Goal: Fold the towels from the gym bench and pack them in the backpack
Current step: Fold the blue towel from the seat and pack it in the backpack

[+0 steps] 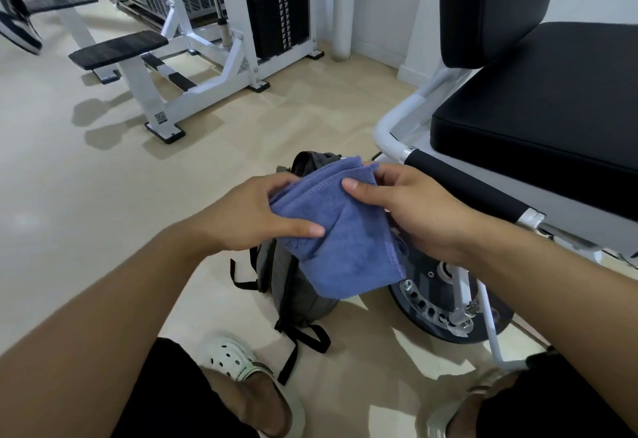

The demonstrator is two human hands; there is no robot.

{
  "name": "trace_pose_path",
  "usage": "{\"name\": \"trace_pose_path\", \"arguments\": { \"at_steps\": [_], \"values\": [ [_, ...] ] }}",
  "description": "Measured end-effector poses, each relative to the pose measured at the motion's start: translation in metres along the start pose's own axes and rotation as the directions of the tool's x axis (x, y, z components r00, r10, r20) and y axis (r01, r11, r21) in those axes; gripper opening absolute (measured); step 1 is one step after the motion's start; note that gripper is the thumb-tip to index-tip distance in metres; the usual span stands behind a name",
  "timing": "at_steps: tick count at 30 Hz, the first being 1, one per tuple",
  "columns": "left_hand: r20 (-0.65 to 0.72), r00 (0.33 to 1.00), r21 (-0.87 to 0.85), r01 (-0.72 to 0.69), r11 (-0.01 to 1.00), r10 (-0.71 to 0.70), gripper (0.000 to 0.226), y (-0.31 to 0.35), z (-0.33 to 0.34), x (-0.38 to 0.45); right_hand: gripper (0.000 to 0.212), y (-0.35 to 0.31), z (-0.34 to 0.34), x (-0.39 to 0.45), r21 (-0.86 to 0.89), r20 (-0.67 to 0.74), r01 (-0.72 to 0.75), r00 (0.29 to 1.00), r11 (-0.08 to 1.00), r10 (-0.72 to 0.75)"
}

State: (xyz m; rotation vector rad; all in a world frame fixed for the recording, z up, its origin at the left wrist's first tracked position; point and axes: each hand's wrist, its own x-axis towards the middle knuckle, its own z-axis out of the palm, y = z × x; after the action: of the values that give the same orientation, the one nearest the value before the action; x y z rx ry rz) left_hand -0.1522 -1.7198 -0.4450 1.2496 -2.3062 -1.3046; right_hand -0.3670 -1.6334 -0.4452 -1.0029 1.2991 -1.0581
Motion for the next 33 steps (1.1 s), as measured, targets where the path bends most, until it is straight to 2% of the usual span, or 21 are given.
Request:
{"name": "trace_pose_path", "arguments": {
  "at_steps": [3,5,8,11,13,16,17,19,21,23,24,26,29,31,33],
  "values": [
    [-0.058,0.998,-0.128,-0.013,0.992,0.006,0.025,-0.003,-0.002,0.001,0.02,0.001,-0.001,0.003,-0.017,-0.027,-0.009,1.0,1.0,0.009],
    [-0.088,0.995,-0.17,-0.057,0.984,0.043,0.016,-0.003,-0.004,0.001,0.023,0.005,-0.002,0.005,-0.045,-0.068,-0.013,0.998,0.999,0.01],
    [-0.027,0.998,-0.202,-0.069,0.977,0.064,0.028,0.0,-0.004,-0.002,0.039,0.012,0.0,0.01,-0.111,-0.121,-0.026,0.993,0.993,0.012],
    [0.045,0.997,-0.282,-0.044,0.958,0.059,0.038,0.005,-0.001,-0.006,0.065,0.021,0.006,0.012,-0.301,-0.161,-0.053,0.987,0.952,0.004],
    [0.015,0.999,-0.365,-0.028,0.931,0.037,0.048,0.006,0.002,-0.004,0.074,0.026,0.011,0.014,-0.311,-0.165,-0.026,0.986,0.95,-0.027],
    [-0.135,0.982,-0.565,0.036,0.824,-0.135,0.057,0.002,0.003,0.005,0.068,0.026,0.012,0.015,-0.24,-0.174,0.051,0.98,0.969,-0.095],
    [-0.137,0.97,-0.65,0.064,0.757,-0.199,0.06,0.0,0.003,0.007,0.062,0.025,0.011,0.014,-0.208,-0.184,0.071,0.977,0.976,-0.11],
    [-0.038,0.976,-0.741,0.117,0.661,-0.216,0.066,-0.003,0.003,0.008,0.05,0.024,0.013,0.012,-0.097,-0.212,0.121,0.967,0.988,-0.139],
    [0.077,0.981,-0.686,0.18,0.705,-0.176,0.062,-0.004,0.009,0.006,0.044,0.023,0.016,0.009,0.013,-0.231,0.176,0.958,0.984,-0.168],
    [0.118,0.974,-0.622,0.225,0.75,-0.195,0.052,-0.005,0.017,0.006,0.044,0.022,0.017,0.01,0.051,-0.255,0.184,0.953,0.982,-0.165],
    [0.091,0.973,-0.61,0.223,0.761,-0.212,0.048,-0.006,0.02,0.007,0.044,0.023,0.017,0.012,0.04,-0.259,0.164,0.954,0.986,-0.149],
    [-0.046,0.979,-0.568,0.136,0.812,-0.196,0.039,-0.011,0.025,0.01,0.04,0.024,0.013,0.016,-0.031,-0.266,0.09,0.959,0.995,-0.095],
    [-0.272,0.961,-0.274,-0.022,0.961,-0.055,0.022,-0.013,0.024,0.013,0.037,0.027,0.008,0.016,-0.115,-0.31,-0.012,0.95,0.993,-0.024],
    [-0.265,0.963,-0.133,-0.084,0.988,0.046,0.018,-0.009,0.022,0.012,0.044,0.027,0.005,0.016,-0.234,-0.325,0.009,0.942,0.972,-0.087],
    [-0.179,0.979,-0.097,-0.119,0.988,0.1,0.015,-0.007,0.023,0.01,0.048,0.021,0.007,0.013,-0.367,-0.279,0.04,0.948,0.929,-0.151]
  ]
}}
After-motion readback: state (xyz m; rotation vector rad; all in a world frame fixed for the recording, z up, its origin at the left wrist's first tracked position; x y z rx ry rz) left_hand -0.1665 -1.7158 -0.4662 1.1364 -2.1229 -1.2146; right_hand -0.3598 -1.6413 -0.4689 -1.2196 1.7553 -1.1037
